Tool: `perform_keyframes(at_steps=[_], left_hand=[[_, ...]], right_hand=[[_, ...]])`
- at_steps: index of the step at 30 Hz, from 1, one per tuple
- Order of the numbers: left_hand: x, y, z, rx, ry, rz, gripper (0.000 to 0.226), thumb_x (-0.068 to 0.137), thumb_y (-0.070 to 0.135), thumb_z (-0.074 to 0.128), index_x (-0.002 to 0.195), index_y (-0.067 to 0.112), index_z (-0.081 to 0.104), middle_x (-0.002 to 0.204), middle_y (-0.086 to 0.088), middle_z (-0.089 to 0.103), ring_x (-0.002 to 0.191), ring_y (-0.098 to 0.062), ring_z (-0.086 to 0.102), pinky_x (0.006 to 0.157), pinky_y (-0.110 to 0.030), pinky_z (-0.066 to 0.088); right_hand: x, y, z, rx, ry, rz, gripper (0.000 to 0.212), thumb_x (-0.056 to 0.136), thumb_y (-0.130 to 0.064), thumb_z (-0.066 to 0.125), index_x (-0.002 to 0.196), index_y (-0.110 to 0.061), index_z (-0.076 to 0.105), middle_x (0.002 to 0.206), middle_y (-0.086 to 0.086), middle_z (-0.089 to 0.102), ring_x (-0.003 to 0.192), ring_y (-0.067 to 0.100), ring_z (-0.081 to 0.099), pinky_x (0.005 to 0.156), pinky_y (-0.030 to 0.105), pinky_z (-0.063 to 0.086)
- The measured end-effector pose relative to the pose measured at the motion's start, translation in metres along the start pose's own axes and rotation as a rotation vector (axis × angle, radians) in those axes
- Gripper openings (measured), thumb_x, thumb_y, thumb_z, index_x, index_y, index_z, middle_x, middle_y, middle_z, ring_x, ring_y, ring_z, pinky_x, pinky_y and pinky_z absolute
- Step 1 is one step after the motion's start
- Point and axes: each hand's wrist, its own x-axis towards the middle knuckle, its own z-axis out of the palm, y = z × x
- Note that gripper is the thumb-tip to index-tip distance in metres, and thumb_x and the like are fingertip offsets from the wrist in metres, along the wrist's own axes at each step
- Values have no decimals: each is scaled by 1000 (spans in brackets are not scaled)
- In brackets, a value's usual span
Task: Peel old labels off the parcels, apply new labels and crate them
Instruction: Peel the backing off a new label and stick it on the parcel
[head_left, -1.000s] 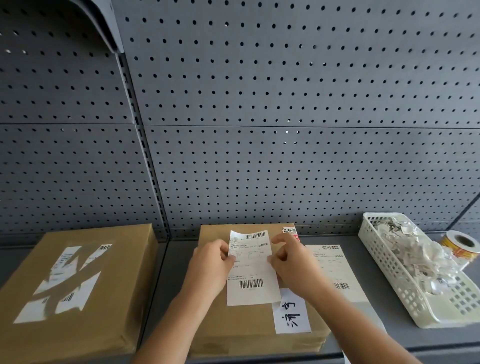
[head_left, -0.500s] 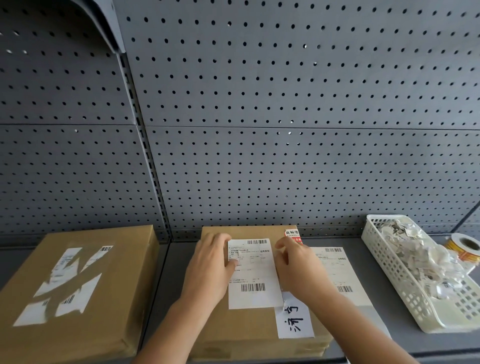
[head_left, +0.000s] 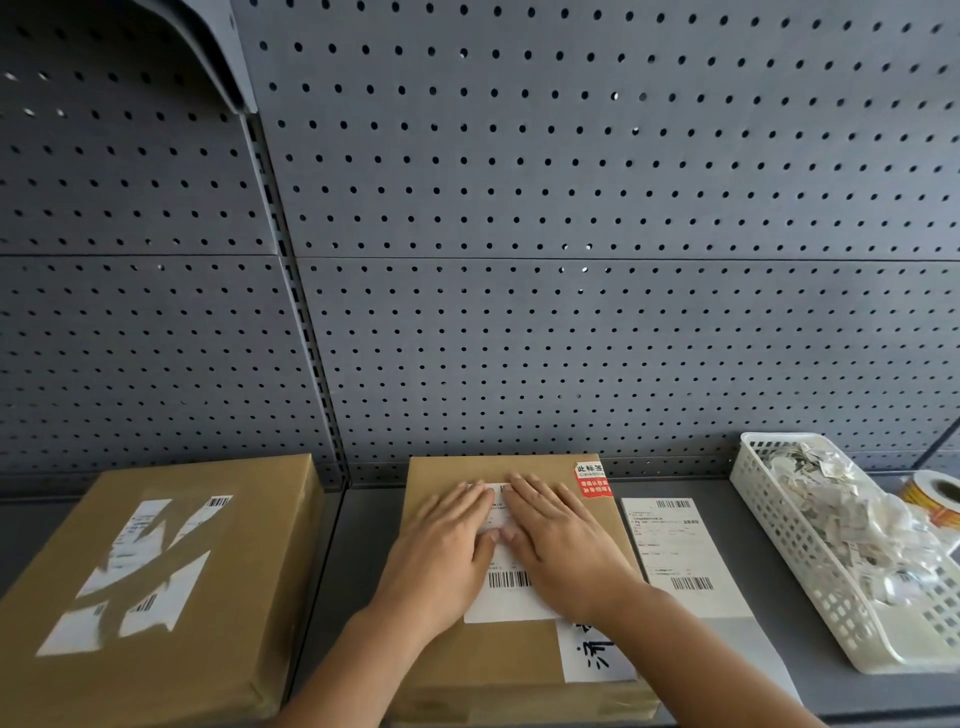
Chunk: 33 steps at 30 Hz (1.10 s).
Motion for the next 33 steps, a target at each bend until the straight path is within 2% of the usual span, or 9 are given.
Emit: perform_keyframes(at_steps=[2,5,9,15,18,22,25,29,33], left_hand=[[-1,-1,2,10,12,-2,56,109,45,25,161,28,15,167,15,9,150,4,0,119,-18,-8],[-3,-3,3,15,26,-21,58,108,48,25,161,29,15,167,15,10,152,2,2,119,-17,-7],[-6,-6,3,15,29,-85,64,105,58,23,161,31,11,167,16,6,152,1,0,123,-21,-3],[-11,-6,1,36,11,-155,68,103,60,19,161,28,3,167,15,-2,152,-3,-8,120,-23,-8],[-12,-3,0,4,-3,-115,67,104,59,21,161,30,2,166,16,-2,152,-1,-9,122,-24,-8],[-11,5,2,1,-55,-21,64,104,53,19,161,30,6,167,17,1,151,2,-10,124,-25,-6],[-11,4,2,17,-50,-14,60,106,49,21,161,29,8,167,17,2,151,2,-8,124,-24,-6],[-16,1,2,76,-46,-20,81,88,62,-8,161,30,7,167,16,2,152,0,-5,120,-21,-8],[-24,-3,1,60,8,-74,60,107,53,16,161,30,8,167,16,4,153,-2,-2,119,-20,-7]], right_hand=[[-1,-1,1,-9,-11,20,79,91,-62,-1,157,-22,15,164,-10,3,149,1,-6,117,22,-15],[-5,-1,2,-35,-24,54,81,89,-65,-3,158,-24,10,164,-12,-1,148,0,-9,120,27,-11],[-10,2,1,-50,-2,153,81,87,-63,-7,158,-25,8,164,-13,-1,148,-1,-8,119,30,-10],[-17,0,-6,-24,17,276,90,81,-64,-13,158,-22,8,164,-10,-1,149,4,-9,120,31,-12],[-18,-4,-10,-4,10,193,81,88,-63,-7,158,-24,8,164,-12,-1,149,2,-11,121,31,-11],[-17,-16,-9,51,-57,45,79,87,-58,-4,157,-26,10,164,-12,3,145,-2,-14,119,27,-13],[-17,-20,-7,50,-74,15,76,88,-59,-3,157,-28,7,164,-13,2,141,-6,-16,118,26,-14],[-19,-16,-6,-15,-85,37,68,98,-61,6,158,-27,5,163,-14,-2,146,-2,-12,121,30,-11],[-25,-12,-3,-20,-71,105,80,89,-66,-3,158,-26,5,164,-14,-3,148,-1,-10,122,32,-8]])
